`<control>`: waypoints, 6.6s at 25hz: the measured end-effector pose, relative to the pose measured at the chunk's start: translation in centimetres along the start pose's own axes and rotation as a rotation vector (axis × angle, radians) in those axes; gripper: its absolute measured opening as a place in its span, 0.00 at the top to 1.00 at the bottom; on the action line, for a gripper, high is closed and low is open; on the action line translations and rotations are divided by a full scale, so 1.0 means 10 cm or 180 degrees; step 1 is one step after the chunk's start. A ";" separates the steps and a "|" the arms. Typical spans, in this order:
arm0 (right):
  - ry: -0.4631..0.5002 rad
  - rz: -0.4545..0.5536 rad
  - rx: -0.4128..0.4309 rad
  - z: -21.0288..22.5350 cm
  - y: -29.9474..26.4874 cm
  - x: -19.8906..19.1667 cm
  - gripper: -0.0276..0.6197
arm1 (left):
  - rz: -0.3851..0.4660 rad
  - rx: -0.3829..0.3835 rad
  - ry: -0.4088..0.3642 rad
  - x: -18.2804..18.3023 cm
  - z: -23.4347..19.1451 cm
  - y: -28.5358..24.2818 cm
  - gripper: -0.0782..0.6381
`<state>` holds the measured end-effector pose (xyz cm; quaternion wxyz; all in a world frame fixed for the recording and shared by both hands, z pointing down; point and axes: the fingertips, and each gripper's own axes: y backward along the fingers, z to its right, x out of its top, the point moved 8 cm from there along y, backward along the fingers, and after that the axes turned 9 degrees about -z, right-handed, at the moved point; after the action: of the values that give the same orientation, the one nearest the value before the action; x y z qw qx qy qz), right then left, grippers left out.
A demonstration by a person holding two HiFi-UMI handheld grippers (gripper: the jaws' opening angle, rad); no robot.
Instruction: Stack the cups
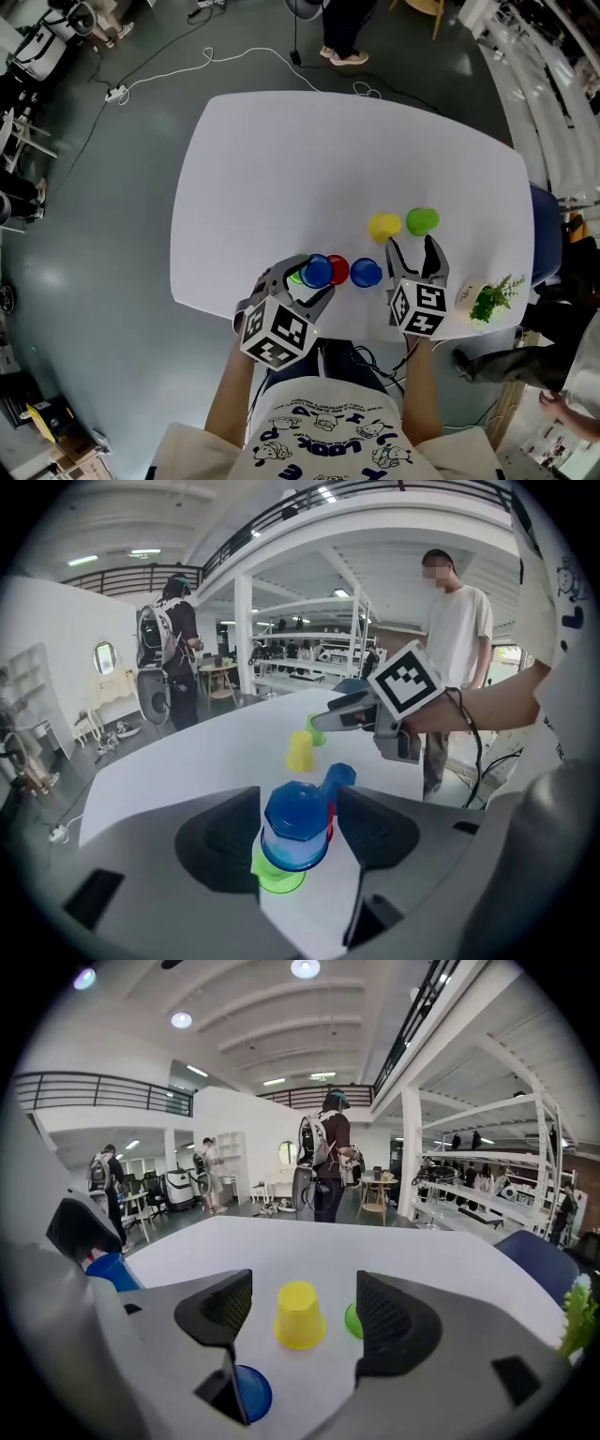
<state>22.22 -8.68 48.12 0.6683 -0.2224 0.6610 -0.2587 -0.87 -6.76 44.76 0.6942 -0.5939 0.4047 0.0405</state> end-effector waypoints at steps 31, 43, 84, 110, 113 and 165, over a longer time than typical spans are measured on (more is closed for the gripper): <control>0.0340 -0.0400 0.0397 -0.18 -0.39 0.20 0.58 | 0.0448 0.0375 0.0850 -0.24 -0.48 0.39 0.54; 0.0437 -0.0240 0.0796 -0.53 0.34 0.33 0.58 | 0.0516 0.0439 0.0814 -0.21 -0.48 0.47 0.54; 0.0503 -0.0219 0.0979 -0.64 0.61 0.16 0.46 | 0.0608 0.0474 0.0870 -0.29 -0.40 0.50 0.54; -0.0069 -0.0536 -0.0162 0.78 -0.63 0.01 0.44 | 0.0566 0.0724 0.1033 0.08 -0.58 0.23 0.54; -0.0114 -0.0581 -0.0166 0.83 -0.73 -0.03 0.46 | 0.0559 0.0727 0.1046 0.11 -0.59 0.18 0.54; 0.0938 -0.0139 0.1085 -1.12 1.13 0.63 0.59 | 0.0796 0.1225 0.1355 -0.24 -0.30 1.03 0.87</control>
<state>11.54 -3.54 35.79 0.5867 -0.0804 0.6932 -0.4108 -9.57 -5.36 38.12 0.6832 -0.3923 0.6111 -0.0770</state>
